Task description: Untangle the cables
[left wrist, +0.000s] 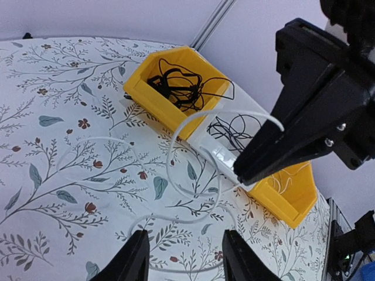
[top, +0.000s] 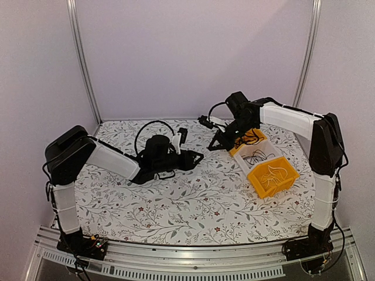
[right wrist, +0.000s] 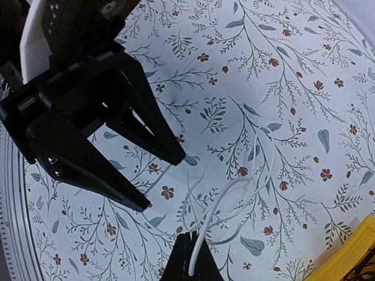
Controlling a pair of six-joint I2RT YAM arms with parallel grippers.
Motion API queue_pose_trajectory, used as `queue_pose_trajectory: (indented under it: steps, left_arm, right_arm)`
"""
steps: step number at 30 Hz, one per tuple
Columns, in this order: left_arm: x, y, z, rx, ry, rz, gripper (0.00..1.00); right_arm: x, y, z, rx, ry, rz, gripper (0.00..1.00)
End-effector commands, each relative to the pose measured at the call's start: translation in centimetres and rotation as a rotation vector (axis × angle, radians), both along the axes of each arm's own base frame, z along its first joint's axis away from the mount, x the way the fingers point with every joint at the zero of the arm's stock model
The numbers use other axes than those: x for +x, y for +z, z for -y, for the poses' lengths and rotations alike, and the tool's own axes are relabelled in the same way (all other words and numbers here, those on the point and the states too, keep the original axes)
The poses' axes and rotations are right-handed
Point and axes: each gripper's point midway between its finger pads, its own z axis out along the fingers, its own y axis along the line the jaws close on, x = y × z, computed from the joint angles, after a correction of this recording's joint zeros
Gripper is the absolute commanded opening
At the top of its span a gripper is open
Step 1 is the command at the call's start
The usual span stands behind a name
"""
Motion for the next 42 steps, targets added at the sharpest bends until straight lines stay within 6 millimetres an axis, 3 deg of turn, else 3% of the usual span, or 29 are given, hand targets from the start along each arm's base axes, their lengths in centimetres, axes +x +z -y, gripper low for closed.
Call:
queue_pose_trajectory:
  steps: [1,7,12,14,20,23,25,28,32,38,42]
  left_arm:
    - [0.2,1.5,1.8,-0.082,-0.052,0.059,0.42]
    - [1.5,1.6,2.6,-0.127,-0.027,0.065,0.42]
    - [5.3,-0.4,3.2,-0.133,0.053,0.028,0.4]
    - [6.9,-2.4,2.7,-0.117,0.106,0.001,0.39]
    - [10.4,-7.4,-1.8,-0.034,0.264,-0.097,0.34]
    - [10.8,-7.7,-4.2,-0.033,0.308,-0.09,0.25]
    - [10.6,-7.2,-5.2,-0.055,0.305,-0.076,0.13]
    - [9.9,-5.5,-5.9,-0.116,0.268,-0.042,0.03]
    - [7.9,-3.8,-7.0,-0.152,0.243,-0.015,0.01]
    - [3.6,-1.5,-9.6,-0.218,0.214,0.02,0.23]
    - [1.4,-1.0,-11.4,-0.211,0.228,0.029,0.3]
  right_arm:
    - [-2.8,2.6,-1.0,0.07,0.05,-0.058,0.0]
    - [-4.6,3.1,-1.6,0.115,0.11,-0.108,0.0]
    - [-8.3,5.5,-2.4,0.2,0.241,-0.198,0.0]
    - [-9.1,7.1,-2.4,0.226,0.278,-0.202,0.0]
    - [-11.1,14.4,-1.4,0.316,0.356,-0.049,0.0]
    - [-11.9,17.2,-0.7,0.335,0.366,0.036,0.0]
    - [-11.9,17.8,-0.3,0.327,0.358,0.071,0.0]
    - [-11.7,17.1,-0.1,0.308,0.343,0.08,0.0]
    - [-11.4,15.2,0.1,0.289,0.325,0.05,0.0]
    - [-10.5,11.4,-0.3,0.26,0.288,-0.017,0.0]
    - [-9.8,7.7,-0.7,0.223,0.26,-0.086,0.0]
